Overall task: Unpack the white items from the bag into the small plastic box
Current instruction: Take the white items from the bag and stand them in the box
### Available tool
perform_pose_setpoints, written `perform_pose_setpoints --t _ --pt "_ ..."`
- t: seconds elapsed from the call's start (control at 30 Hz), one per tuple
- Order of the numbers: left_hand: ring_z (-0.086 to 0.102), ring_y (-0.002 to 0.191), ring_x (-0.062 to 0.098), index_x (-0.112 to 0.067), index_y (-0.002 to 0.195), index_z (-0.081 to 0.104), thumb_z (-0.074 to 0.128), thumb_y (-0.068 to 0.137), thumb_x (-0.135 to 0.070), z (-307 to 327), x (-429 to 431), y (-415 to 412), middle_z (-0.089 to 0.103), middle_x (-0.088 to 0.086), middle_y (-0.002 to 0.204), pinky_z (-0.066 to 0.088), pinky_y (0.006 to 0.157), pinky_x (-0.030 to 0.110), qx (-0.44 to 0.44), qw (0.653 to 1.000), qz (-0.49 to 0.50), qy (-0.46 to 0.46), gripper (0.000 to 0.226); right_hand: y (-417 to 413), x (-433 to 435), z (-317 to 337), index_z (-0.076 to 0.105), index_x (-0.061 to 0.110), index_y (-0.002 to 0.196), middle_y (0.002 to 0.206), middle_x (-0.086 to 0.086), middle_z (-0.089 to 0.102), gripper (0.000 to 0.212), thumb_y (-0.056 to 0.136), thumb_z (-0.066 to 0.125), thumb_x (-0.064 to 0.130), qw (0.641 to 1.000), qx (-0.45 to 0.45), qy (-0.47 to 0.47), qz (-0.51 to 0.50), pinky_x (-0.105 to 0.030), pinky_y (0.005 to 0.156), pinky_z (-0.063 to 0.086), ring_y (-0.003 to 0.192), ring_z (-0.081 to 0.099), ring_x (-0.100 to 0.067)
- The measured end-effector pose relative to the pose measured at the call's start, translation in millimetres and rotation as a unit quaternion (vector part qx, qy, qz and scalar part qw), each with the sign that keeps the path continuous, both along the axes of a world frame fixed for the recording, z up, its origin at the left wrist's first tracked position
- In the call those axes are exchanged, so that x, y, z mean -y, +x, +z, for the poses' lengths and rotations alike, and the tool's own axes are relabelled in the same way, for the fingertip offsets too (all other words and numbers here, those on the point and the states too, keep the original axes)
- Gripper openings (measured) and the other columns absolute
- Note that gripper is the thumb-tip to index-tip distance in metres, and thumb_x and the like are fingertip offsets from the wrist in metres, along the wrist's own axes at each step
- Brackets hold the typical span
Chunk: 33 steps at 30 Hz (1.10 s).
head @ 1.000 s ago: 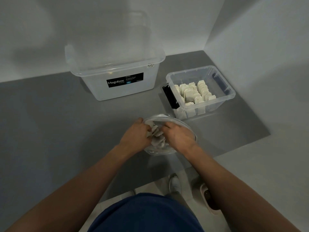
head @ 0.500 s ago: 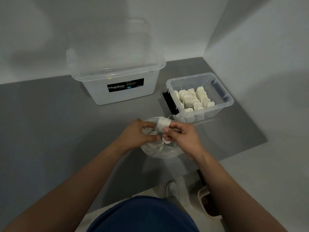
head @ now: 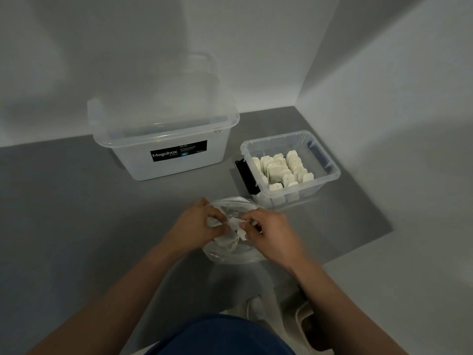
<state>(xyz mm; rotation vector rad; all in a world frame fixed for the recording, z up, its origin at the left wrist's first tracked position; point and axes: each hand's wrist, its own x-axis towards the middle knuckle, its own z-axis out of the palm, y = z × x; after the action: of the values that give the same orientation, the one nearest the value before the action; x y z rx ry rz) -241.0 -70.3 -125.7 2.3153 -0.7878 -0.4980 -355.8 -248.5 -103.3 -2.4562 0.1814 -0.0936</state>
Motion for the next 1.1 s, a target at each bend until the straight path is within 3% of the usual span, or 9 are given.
perform_pose_setpoints --t 0.17,0.3,0.4,0.53,0.67,0.77,0.93,1.1 --pt "0.059 0.083 0.01 -0.033 0.104 0.073 0.08 0.076 -0.038 1.3 10.4 -5.0 0.056 -0.005 0.098 0.037 0.072 0.018 -0.005 0.997 0.071 -0.026 0.029 2.8 36.5 53.9 0.078 0.021 0.108 0.096 0.01 0.073 0.016 0.096 0.067 0.025 0.996 0.088 0.019 -0.029 -0.033 0.075 0.06 0.078 0.069 -0.005" --pt "0.064 0.089 0.017 -0.027 0.104 0.074 0.079 0.079 -0.029 -2.7 14.6 -12.0 0.058 -0.004 0.098 0.037 0.076 0.019 0.001 0.992 0.122 -0.023 0.026 35.9 91.2 87.4 0.077 0.022 0.103 0.094 0.013 0.074 0.013 0.096 0.067 0.027 0.981 0.171 0.017 -0.088 -0.038 0.071 0.061 0.076 0.071 -0.01" --pt "0.064 0.092 0.016 -0.027 0.104 0.074 0.08 0.078 -0.027 -3.7 17.0 -15.9 0.059 -0.005 0.099 0.036 0.078 0.018 0.0 0.989 0.143 -0.024 0.026 69.1 128.6 86.0 0.076 0.024 0.104 0.093 0.009 0.074 0.014 0.096 0.066 0.027 0.987 0.118 -0.059 -0.093 -0.033 0.077 0.058 0.077 0.071 -0.01" --pt "0.066 0.098 0.022 -0.025 0.107 0.074 0.079 0.078 -0.022 -3.0 17.6 -16.2 0.065 0.003 0.108 0.04 0.081 0.021 0.008 0.989 0.148 -0.007 0.03 100.7 160.0 57.5 0.075 0.022 0.107 0.099 0.002 0.075 0.018 0.097 0.063 0.03 0.984 -0.057 -0.167 -0.023 -0.033 0.084 0.054 0.089 0.068 -0.017" --pt "0.066 0.102 0.024 -0.023 0.112 0.072 0.077 0.079 -0.022 -4.0 17.7 -14.6 0.066 0.005 0.113 0.04 0.083 0.019 0.005 0.987 0.157 0.014 0.033 115.4 169.0 25.4 0.076 0.024 0.106 0.104 0.002 0.074 0.019 0.095 0.064 0.033 0.952 -0.172 -0.244 0.065 -0.04 0.088 0.054 0.098 0.066 -0.021" --pt "0.066 0.105 0.023 -0.023 0.113 0.072 0.077 0.079 -0.023 -4.6 19.3 -14.9 0.065 0.004 0.117 0.038 0.084 0.016 0.005 0.987 0.158 0.025 0.034 123.7 170.0 11.6 0.075 0.028 0.107 0.11 0.002 0.072 0.018 0.093 0.065 0.032 0.944 -0.178 -0.268 0.071 -0.039 0.086 0.054 0.106 0.063 -0.025" --pt "0.066 0.102 0.022 -0.023 0.114 0.072 0.077 0.08 -0.025 -2.5 21.2 -17.7 0.063 0.004 0.114 0.035 0.08 0.012 0.008 0.987 0.157 0.031 0.034 132.5 169.9 1.1 0.072 0.032 0.113 0.111 0.002 0.073 0.023 0.09 0.068 0.035 0.94 -0.152 -0.302 0.051 -0.035 0.081 0.054 0.102 0.066 -0.025" --pt "0.064 0.107 0.025 -0.019 0.117 0.071 0.074 0.077 -0.012 -4.0 15.7 -17.0 0.062 0.006 0.114 0.037 0.083 0.014 -0.004 0.99 0.14 0.03 0.04 117.8 167.2 20.2 0.069 0.03 0.119 0.109 0.004 0.073 0.033 0.087 0.072 0.035 0.956 -0.135 -0.26 -0.003 -0.038 0.082 0.058 0.098 0.068 -0.022"
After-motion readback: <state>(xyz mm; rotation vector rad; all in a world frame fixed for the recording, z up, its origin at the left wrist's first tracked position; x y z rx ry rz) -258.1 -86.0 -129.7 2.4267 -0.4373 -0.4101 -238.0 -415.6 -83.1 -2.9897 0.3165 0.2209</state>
